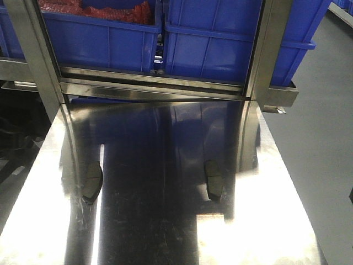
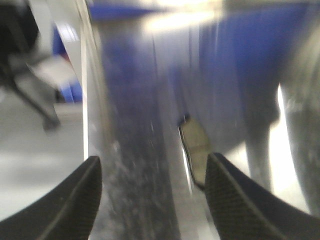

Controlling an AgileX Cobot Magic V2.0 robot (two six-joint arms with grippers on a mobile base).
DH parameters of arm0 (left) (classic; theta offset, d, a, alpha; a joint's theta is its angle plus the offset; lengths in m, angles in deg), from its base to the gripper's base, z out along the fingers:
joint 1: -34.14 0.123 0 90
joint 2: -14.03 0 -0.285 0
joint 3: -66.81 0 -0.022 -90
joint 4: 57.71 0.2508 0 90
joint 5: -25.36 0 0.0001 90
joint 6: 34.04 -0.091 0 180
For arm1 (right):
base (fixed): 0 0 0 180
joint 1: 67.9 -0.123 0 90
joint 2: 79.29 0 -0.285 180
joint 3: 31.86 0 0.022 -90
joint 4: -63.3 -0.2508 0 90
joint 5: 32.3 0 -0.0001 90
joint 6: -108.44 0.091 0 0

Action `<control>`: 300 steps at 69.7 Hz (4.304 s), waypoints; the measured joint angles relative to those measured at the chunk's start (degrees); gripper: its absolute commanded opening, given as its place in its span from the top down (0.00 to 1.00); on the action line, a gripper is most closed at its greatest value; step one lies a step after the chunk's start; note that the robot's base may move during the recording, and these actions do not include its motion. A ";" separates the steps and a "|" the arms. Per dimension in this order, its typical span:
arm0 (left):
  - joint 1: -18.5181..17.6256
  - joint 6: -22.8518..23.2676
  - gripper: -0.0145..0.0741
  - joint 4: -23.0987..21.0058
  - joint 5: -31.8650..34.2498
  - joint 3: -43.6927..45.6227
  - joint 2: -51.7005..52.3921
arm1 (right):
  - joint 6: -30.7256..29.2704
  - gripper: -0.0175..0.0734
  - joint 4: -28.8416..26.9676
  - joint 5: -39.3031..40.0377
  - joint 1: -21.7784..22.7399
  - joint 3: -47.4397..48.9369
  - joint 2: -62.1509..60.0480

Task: Move and align brake pads A on conveyor
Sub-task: 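Stop at the steel table facing the two dark brake pads, then lower the open left gripper over the brake pad nearest it, then close the left gripper on the brake pad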

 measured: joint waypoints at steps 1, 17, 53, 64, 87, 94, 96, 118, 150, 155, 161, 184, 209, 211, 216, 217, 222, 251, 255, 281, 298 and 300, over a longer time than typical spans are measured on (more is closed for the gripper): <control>-0.40 -0.09 0.33 -0.08 -0.35 0.41 -0.76 | 0.00 0.29 0.00 0.00 0.00 0.00 0.00; -8.88 -0.65 0.33 -1.03 -0.09 5.17 -11.40 | 0.00 0.29 0.00 0.00 0.00 0.00 0.00; -13.06 10.10 0.32 2.00 0.58 11.59 -32.20 | 0.00 0.29 0.00 0.00 0.00 0.00 0.00; -13.06 14.08 0.32 2.43 0.24 12.43 -36.47 | 0.00 0.29 0.00 0.00 0.00 0.00 0.00; -13.06 19.17 0.32 2.84 -0.42 15.59 -41.13 | 0.00 0.29 0.00 0.00 0.00 0.00 0.00; -13.06 20.10 0.30 3.56 -0.87 15.80 -41.92 | 0.00 0.29 0.00 0.00 0.00 0.00 0.00; -13.06 20.48 0.28 4.11 -1.13 15.80 -42.06 | 0.00 0.29 0.00 0.00 0.00 0.00 0.00; -13.06 22.81 0.23 6.77 -1.70 15.80 -42.23 | 0.00 0.29 0.00 0.00 0.00 0.00 0.00; -13.06 22.94 0.23 6.88 -2.71 18.54 -46.12 | 0.00 0.29 0.00 0.00 0.00 0.00 0.00; -13.06 22.94 0.23 6.95 -3.64 19.91 -46.98 | 0.00 0.29 0.00 0.00 0.00 0.00 0.00; -13.06 22.94 0.23 7.12 -5.19 21.29 -47.98 | 0.00 0.29 0.00 0.00 0.00 0.00 0.00; -13.06 22.94 0.23 8.10 -8.28 23.15 -49.46 | 0.00 0.29 0.00 0.00 0.00 0.00 0.00; -13.06 22.80 0.23 8.72 -10.43 23.32 -49.56 | 0.00 0.29 0.00 0.00 0.00 0.00 0.00; -13.06 22.80 0.23 8.78 -10.55 23.32 -49.56 | 0.00 0.29 0.00 0.00 0.00 0.00 0.00; -13.06 22.76 0.23 8.85 -10.84 23.32 -49.56 | 0.00 0.29 0.00 0.00 0.00 0.00 0.00; -13.06 22.76 0.23 8.85 -10.84 23.32 -49.56 | 0.00 0.29 0.00 0.00 0.00 0.00 0.00; -13.06 22.76 0.23 8.91 -10.96 23.32 -49.56 | 0.00 0.29 0.00 0.00 0.00 0.00 0.00; -13.06 21.98 0.49 8.70 -13.03 23.51 -49.70 | 0.00 0.29 0.00 0.00 0.00 0.00 0.00; -13.06 21.87 0.55 8.57 -13.15 23.51 -49.70 | 0.00 0.29 0.00 0.00 0.00 0.00 0.00; -13.06 20.35 0.79 8.10 -14.60 24.92 -49.90 | 0.00 0.29 0.00 0.00 0.00 0.00 0.00; -13.06 20.07 0.83 8.98 -14.10 24.98 -46.78 | 0.00 0.29 0.00 0.00 0.00 0.00 0.00; -13.06 20.07 0.83 9.55 -14.08 25.03 -46.07 | 0.00 0.29 0.00 0.00 0.00 0.00 0.00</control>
